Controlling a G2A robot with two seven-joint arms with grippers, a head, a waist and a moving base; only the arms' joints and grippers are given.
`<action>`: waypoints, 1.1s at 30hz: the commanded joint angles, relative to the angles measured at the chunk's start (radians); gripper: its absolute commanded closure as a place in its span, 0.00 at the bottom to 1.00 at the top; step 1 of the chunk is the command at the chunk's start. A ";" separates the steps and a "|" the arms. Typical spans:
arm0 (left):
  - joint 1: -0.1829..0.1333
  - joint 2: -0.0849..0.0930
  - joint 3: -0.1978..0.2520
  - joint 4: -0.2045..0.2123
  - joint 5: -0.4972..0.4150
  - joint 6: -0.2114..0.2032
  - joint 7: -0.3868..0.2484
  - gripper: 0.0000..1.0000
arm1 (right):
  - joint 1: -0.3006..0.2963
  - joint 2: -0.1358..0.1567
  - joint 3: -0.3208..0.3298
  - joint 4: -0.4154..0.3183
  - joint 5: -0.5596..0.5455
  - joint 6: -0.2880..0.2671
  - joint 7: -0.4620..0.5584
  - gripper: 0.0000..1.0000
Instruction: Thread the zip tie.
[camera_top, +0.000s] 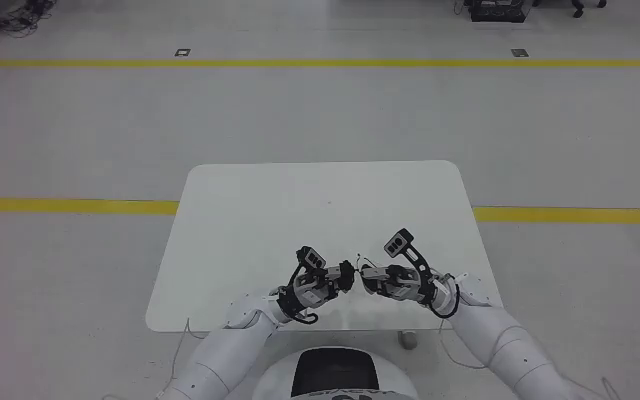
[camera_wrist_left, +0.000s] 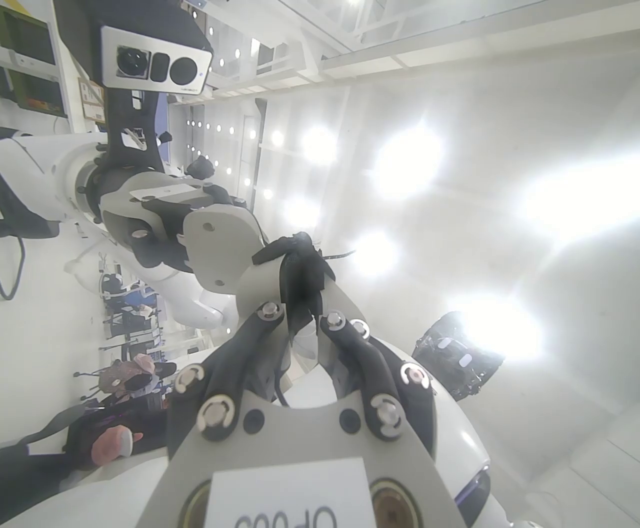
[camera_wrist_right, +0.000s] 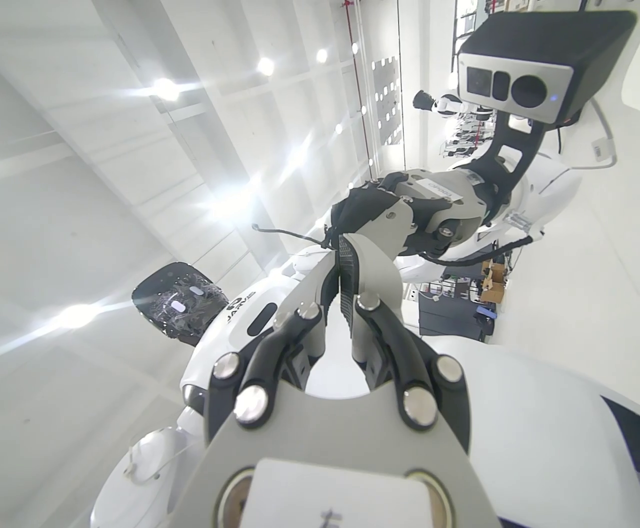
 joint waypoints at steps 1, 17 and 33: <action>0.000 0.000 0.001 0.001 -0.001 0.000 0.000 1.00 | -0.001 0.000 0.002 0.001 -0.001 -0.001 0.000 1.00; 0.000 0.001 0.000 0.000 -0.003 0.000 0.002 1.00 | -0.013 0.002 0.034 0.005 -0.021 -0.002 0.000 1.00; 0.000 0.001 0.000 0.000 -0.003 0.000 0.002 1.00 | -0.029 0.006 0.065 -0.001 -0.040 0.004 0.000 1.00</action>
